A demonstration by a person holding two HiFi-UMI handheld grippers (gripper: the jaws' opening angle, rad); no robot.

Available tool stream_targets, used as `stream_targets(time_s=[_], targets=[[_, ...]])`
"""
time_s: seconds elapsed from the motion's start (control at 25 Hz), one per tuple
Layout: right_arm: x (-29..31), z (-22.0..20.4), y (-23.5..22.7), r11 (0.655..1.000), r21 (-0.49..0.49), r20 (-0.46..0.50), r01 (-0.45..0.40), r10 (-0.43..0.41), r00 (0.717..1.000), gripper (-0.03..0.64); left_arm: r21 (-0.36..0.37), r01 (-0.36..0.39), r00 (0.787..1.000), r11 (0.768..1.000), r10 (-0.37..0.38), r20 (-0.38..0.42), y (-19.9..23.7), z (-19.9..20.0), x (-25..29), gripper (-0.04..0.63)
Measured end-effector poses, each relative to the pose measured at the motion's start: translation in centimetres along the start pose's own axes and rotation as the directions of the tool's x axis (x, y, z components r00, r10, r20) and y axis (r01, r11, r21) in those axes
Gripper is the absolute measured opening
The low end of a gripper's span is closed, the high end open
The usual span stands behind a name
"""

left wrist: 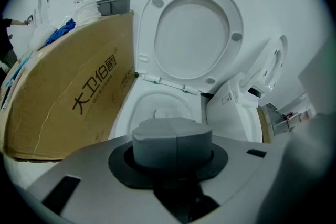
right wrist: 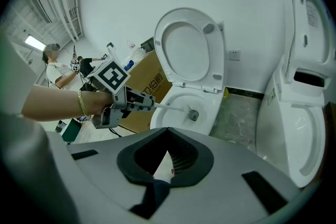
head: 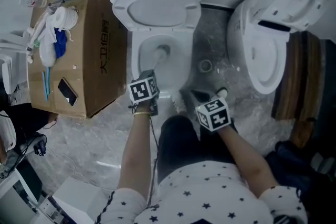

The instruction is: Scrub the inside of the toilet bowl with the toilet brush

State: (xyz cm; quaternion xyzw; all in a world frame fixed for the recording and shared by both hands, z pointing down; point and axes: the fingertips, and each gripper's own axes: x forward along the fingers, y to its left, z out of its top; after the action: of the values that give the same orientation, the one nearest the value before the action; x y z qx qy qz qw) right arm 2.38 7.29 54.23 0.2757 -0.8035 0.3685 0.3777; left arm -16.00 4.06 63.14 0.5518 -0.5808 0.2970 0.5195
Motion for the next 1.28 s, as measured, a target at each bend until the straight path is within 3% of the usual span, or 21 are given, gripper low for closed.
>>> stream_targets(time_s=[0.72,1.28], targets=[[-5.1,0.7,1.9,0.996,-0.085,0.048,-0.003,0.007,0.999,0.006,-0.074,0.056,0.994,0.996,-0.048,0.1,-3.2,-4.4,-10.8,0.147],[-7.5,2.4,3.6,0.988,-0.153,0.091,-0.023,0.037,0.995,0.006,-0.127,0.062,0.989,0.99,-0.043,0.141,-3.6,-7.4,-15.5,0.147]])
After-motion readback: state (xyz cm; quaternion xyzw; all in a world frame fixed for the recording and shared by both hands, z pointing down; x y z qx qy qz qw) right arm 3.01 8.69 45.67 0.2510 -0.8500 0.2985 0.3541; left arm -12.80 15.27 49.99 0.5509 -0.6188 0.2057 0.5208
